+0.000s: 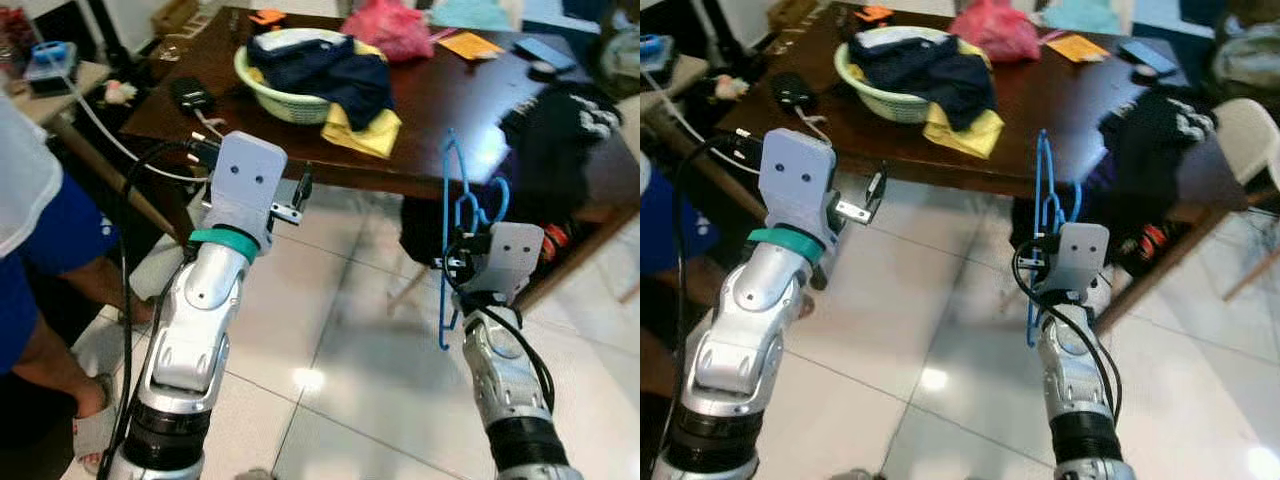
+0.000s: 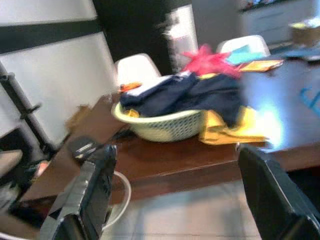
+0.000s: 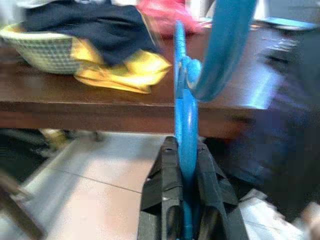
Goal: Hang hanger
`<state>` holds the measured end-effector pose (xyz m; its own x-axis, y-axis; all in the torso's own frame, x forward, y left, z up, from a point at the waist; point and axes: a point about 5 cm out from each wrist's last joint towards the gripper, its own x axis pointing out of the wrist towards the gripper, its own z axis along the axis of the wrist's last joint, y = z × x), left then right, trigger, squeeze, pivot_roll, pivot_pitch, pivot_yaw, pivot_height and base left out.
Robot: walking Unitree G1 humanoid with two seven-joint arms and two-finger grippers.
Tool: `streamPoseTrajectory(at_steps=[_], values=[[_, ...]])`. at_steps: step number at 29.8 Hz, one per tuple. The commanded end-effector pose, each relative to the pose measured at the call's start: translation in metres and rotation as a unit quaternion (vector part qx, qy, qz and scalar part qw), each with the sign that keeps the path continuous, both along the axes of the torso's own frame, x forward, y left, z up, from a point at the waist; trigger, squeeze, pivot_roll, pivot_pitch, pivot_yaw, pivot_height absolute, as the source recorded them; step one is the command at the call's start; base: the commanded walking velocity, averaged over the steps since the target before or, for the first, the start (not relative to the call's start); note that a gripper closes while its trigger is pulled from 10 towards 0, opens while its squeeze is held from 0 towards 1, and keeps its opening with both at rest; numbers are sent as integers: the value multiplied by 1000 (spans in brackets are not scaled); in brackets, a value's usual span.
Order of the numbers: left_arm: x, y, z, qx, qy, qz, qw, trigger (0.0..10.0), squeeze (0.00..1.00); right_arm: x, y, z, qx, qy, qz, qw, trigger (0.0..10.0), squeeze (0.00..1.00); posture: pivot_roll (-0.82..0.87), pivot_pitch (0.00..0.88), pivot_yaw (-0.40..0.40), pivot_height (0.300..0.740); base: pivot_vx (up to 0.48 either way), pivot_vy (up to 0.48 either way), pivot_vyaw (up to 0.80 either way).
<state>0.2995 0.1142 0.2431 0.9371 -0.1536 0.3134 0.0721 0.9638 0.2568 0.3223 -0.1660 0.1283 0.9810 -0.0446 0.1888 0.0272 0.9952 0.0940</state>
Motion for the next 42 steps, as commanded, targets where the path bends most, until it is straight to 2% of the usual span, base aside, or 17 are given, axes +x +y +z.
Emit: streamPoseTrajectory(at_steps=[1, 5, 14, 22, 24, 26, 28, 30, 31, 33, 35, 38, 40, 42], values=[[-1, -8, -2, 4, 4, -13, 1000, 10000, 0, -4, -14, -7, 5, 16, -22, 1000, 10000, 0, 14, 62, 38, 740, 461, 0, -800], [-1, -8, -2, 3, 6, -14, 1000, 10000, 0, -3, -17, -6, 13, 16, -31, 999, 10000, 0, 12, 62, 35, 740, 466, 0, -800], [-3, -9, -1, 7, -1, -18, 1000, 10000, 0, -2, -22, -4, 17, 14, -47, 999, 10000, 0, 14, 62, 34, 740, 469, 0, 0], [-5, -9, 3, 24, -19, -16, 999, 10000, 0, 0, -17, 1, 20, 4, -36, 999, 10000, 0, 29, 60, 32, 740, 472, 0, 0], [-10, -14, 13, 92, -72, -16, 993, 10000, 0, 1, -15, 9, 23, -21, -32, 999, 10000, 0, 35, 60, 31, 740, 472, 0, 0], [-15, -19, 21, 121, -106, -24, 987, 10000, 0, 1, -10, 23, 32, -56, -14, 998, 10000, 0, 45, 60, 28, 740, 476, 0, 0], [-16, -19, 23, 120, -110, -26, 986, 10000, 0, 2, -7, 28, 35, -68, -5, 997, 10000, 0, 44, 59, 28, 740, 480, 0, 0], [-16, -19, 25, 109, -107, -26, 988, 10000, 0, 4, 1, 44, 31, -99, 14, 995, 10000, 0, 51, 57, 26, 740, 480, 0, 0], [-16, -19, 25, 109, -107, -26, 988, 10000, 0, 4, 1, 44, 31, -99, 14, 995, 10000, 0, 51, 57, 26, 740, 480, 0, 0], [-14, -16, 25, 98, -100, -23, 990, 10000, 0, 5, 3, 61, 24, -127, 15, 991, 10000, 0, 54, 57, 26, 740, 480, 0, 0], [-14, -16, 25, 98, -100, -23, 990, 10000, 0, 5, 3, 61, 24, -127, 15, 991, 10000, 0, 54, 57, 26, 740, 480, 0, 0], [-13, -12, 24, 76, -86, -19, 993, 10000, 0, 6, -1, 74, 26, -148, 2, 989, 10000, 0, 56, 57, 26, 740, 480, 0, 0], [-13, -12, 24, 76, -86, -19, 993, 10000, 0, 6, -1, 74, 26, -148, 2, 989, 10000, 0, 56, 57, 26, 740, 480, 0, 0], [-11, -8, 20, 54, -65, -18, 996, 10000, 0, 7, -8, 71, 18, -140, -13, 990, 10000, 0, 52, 62, 19, 740, 480, 0, 0]])
